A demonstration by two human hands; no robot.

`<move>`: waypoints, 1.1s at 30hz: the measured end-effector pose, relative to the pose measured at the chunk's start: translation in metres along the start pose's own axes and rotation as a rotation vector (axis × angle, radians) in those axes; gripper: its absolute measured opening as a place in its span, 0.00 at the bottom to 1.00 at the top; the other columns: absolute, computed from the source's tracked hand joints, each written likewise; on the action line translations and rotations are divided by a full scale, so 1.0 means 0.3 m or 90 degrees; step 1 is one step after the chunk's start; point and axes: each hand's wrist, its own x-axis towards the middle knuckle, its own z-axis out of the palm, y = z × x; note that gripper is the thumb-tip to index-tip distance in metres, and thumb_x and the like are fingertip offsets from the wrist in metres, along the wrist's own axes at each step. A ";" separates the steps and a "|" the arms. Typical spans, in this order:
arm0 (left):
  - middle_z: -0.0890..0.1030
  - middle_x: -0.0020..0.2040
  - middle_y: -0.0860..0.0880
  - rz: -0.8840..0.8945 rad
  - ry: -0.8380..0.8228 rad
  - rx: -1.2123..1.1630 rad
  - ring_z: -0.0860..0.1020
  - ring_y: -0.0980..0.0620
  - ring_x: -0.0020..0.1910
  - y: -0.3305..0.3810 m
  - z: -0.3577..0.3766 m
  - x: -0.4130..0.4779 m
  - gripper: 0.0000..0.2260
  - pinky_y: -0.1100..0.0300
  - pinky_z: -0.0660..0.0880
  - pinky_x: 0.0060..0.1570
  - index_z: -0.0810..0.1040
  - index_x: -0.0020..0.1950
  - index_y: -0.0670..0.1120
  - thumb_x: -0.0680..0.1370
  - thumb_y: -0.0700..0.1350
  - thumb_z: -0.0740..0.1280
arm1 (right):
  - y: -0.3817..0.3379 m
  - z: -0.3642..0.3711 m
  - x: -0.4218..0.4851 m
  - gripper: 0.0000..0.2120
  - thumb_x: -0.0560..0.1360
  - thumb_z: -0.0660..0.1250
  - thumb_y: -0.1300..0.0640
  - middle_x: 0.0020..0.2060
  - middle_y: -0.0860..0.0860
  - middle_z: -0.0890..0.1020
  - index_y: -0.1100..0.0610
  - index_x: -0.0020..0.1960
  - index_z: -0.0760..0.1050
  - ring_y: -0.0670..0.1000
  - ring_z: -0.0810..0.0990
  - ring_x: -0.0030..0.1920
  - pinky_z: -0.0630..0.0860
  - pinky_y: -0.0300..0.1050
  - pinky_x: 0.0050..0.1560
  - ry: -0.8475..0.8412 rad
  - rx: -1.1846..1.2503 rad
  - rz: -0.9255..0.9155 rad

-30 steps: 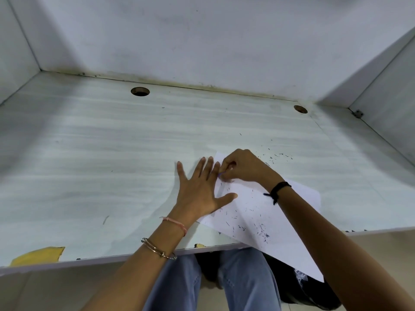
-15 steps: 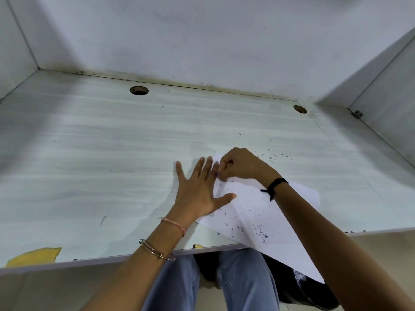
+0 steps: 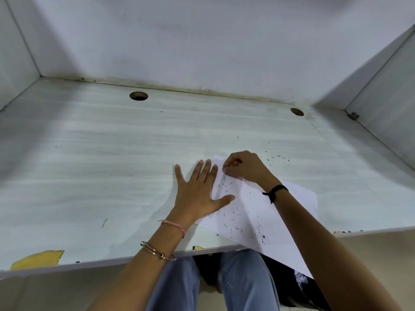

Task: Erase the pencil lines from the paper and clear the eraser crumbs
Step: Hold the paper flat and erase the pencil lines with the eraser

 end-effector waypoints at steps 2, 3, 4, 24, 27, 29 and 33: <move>0.43 0.81 0.52 -0.014 0.016 -0.024 0.40 0.53 0.79 0.004 0.001 0.000 0.40 0.29 0.33 0.68 0.46 0.80 0.53 0.74 0.74 0.45 | 0.054 -0.006 -0.027 0.04 0.70 0.72 0.59 0.40 0.53 0.84 0.55 0.45 0.81 0.51 0.82 0.43 0.78 0.44 0.46 0.047 0.120 0.015; 0.46 0.81 0.52 -0.025 0.030 -0.047 0.42 0.53 0.79 0.012 0.000 0.005 0.38 0.29 0.34 0.68 0.51 0.80 0.53 0.75 0.73 0.44 | 0.078 -0.010 -0.040 0.05 0.70 0.73 0.59 0.40 0.51 0.84 0.54 0.47 0.81 0.52 0.83 0.45 0.78 0.46 0.50 0.070 0.183 0.027; 0.49 0.80 0.51 -0.035 0.044 -0.062 0.44 0.52 0.79 0.021 0.000 0.013 0.37 0.28 0.35 0.68 0.55 0.78 0.52 0.76 0.72 0.43 | 0.097 -0.012 -0.051 0.07 0.70 0.73 0.58 0.40 0.50 0.84 0.55 0.48 0.80 0.52 0.83 0.47 0.78 0.47 0.52 0.083 0.225 0.038; 0.40 0.80 0.49 -0.050 0.030 -0.004 0.37 0.47 0.78 0.042 0.022 0.067 0.44 0.26 0.33 0.65 0.42 0.79 0.56 0.68 0.77 0.36 | 0.005 0.018 0.007 0.02 0.70 0.72 0.62 0.30 0.51 0.80 0.58 0.41 0.83 0.45 0.73 0.28 0.65 0.27 0.25 0.017 -0.047 -0.030; 0.41 0.80 0.48 -0.046 0.027 0.010 0.37 0.46 0.78 0.045 0.018 0.067 0.44 0.25 0.34 0.65 0.43 0.80 0.56 0.68 0.76 0.36 | 0.007 -0.015 0.034 0.02 0.70 0.71 0.64 0.28 0.46 0.76 0.61 0.42 0.83 0.42 0.72 0.28 0.65 0.25 0.25 0.090 -0.033 -0.002; 0.40 0.80 0.48 -0.047 0.030 0.009 0.37 0.46 0.78 0.045 0.018 0.063 0.43 0.26 0.33 0.65 0.42 0.80 0.56 0.69 0.76 0.37 | -0.006 -0.008 0.032 0.03 0.70 0.70 0.64 0.27 0.45 0.76 0.61 0.42 0.82 0.42 0.71 0.27 0.64 0.27 0.25 0.058 -0.053 -0.006; 0.40 0.80 0.49 -0.046 0.027 0.003 0.37 0.46 0.78 0.043 0.019 0.066 0.43 0.26 0.33 0.64 0.41 0.79 0.56 0.69 0.76 0.38 | -0.005 -0.002 0.020 0.03 0.70 0.71 0.62 0.29 0.47 0.78 0.59 0.43 0.83 0.43 0.72 0.28 0.65 0.28 0.26 0.020 -0.054 -0.016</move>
